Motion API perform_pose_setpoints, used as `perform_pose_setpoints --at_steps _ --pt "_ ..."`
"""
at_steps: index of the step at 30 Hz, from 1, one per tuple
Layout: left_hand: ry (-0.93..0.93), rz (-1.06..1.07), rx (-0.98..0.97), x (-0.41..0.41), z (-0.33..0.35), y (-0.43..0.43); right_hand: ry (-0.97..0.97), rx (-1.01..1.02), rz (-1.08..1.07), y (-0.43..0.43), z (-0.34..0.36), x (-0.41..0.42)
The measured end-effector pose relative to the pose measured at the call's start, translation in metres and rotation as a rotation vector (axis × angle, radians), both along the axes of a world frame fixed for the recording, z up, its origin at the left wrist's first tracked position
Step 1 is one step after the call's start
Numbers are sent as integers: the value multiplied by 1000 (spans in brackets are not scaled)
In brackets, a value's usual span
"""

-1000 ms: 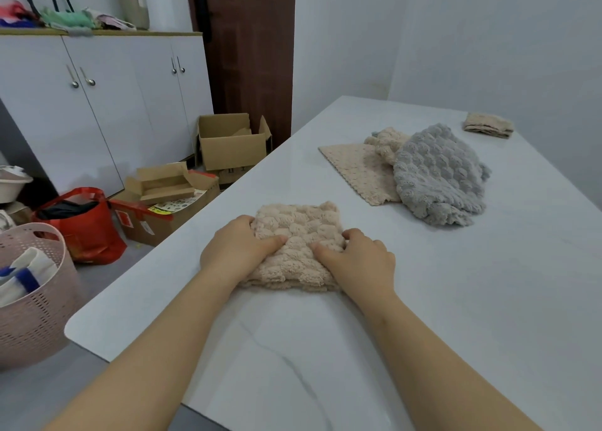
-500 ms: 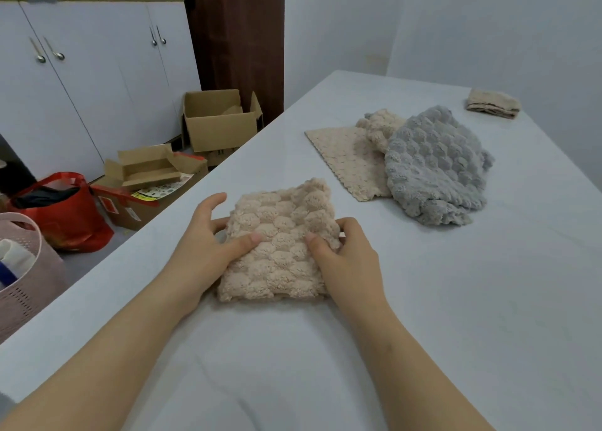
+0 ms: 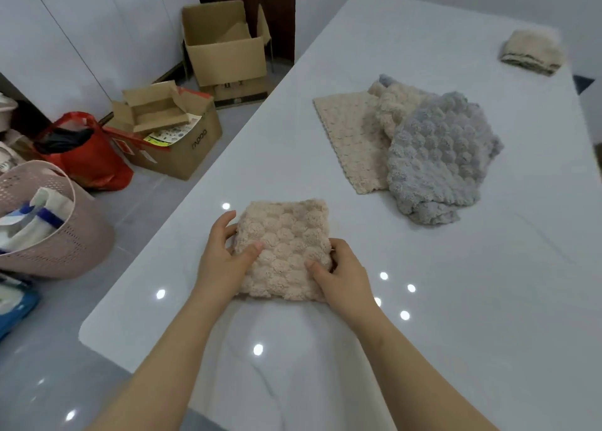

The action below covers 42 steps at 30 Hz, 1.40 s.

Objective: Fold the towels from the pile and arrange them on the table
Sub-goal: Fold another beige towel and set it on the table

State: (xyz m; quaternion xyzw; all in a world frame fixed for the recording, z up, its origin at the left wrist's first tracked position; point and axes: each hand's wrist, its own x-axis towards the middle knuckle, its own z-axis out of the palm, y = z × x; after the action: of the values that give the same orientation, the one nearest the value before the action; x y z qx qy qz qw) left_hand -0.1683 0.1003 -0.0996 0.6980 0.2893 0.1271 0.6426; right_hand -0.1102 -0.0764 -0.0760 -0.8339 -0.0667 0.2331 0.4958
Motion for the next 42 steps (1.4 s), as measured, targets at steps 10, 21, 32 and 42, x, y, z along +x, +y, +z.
perform_pose_setpoints --at_steps 10,21,32,42 --pt "105 89 -113 -3 15 -41 210 113 -62 -45 3 -1" --pt "57 255 -373 -42 14 -194 295 233 37 -183 -2 2" --pt "54 532 -467 -78 24 -315 386 171 332 -255 20 -2" --pt "77 662 -378 7 26 -401 556 237 312 -334 12 90"
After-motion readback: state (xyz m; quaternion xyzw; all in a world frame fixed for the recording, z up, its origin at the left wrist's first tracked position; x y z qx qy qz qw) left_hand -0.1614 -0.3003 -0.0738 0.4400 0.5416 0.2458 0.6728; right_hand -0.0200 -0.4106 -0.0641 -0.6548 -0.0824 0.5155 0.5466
